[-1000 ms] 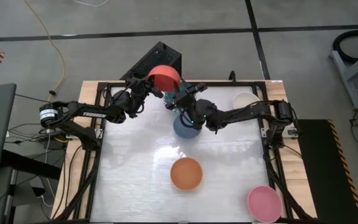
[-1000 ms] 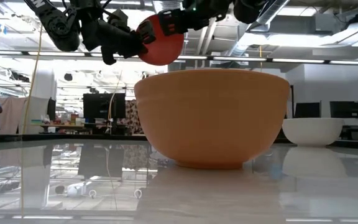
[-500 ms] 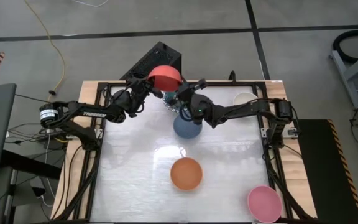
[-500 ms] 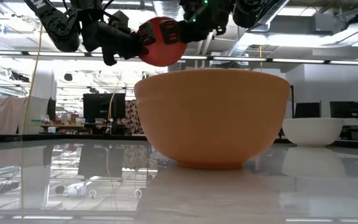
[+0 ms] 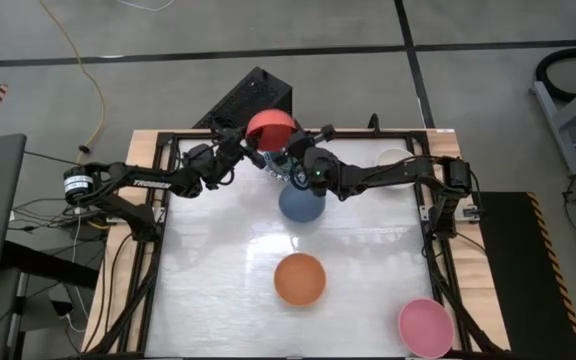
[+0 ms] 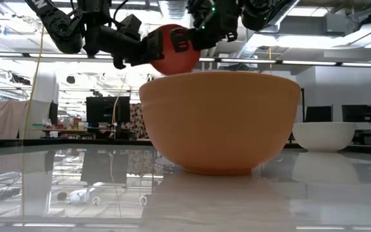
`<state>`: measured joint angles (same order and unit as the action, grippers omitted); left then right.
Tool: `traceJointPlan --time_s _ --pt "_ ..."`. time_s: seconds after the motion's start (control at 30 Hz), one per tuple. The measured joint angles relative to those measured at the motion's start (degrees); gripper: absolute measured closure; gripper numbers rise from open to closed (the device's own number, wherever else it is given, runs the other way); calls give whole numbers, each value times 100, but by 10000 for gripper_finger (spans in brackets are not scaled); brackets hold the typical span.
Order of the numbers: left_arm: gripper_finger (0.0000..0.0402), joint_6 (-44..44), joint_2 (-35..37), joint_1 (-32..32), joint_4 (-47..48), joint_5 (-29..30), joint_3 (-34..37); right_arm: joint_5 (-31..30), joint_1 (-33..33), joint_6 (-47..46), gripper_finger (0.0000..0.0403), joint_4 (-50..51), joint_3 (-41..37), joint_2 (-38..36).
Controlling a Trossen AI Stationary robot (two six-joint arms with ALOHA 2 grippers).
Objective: Nest bowls inside each other
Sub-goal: Stack the orange bowl on top of the green bowl
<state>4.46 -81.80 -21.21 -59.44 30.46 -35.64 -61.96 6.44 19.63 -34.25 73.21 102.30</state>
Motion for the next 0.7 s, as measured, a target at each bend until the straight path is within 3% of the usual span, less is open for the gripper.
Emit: traceJointPlan --time_s 0.17,0.3,0.57,0.7 --pt "182 213 15 17 207 -118 -4 113 -24 -79 395 457 -14 -34" --pt "144 332 20 46 254 -134 -6 255 103 -926 395 1752 192 -299" --pt "132 605 21 109 260 -37 -9 1984 861 -2713 395 3522 335 -702" --pt "132 808 37 111 208 79 -9 2639 1115 -3163 395 4097 339 -662"
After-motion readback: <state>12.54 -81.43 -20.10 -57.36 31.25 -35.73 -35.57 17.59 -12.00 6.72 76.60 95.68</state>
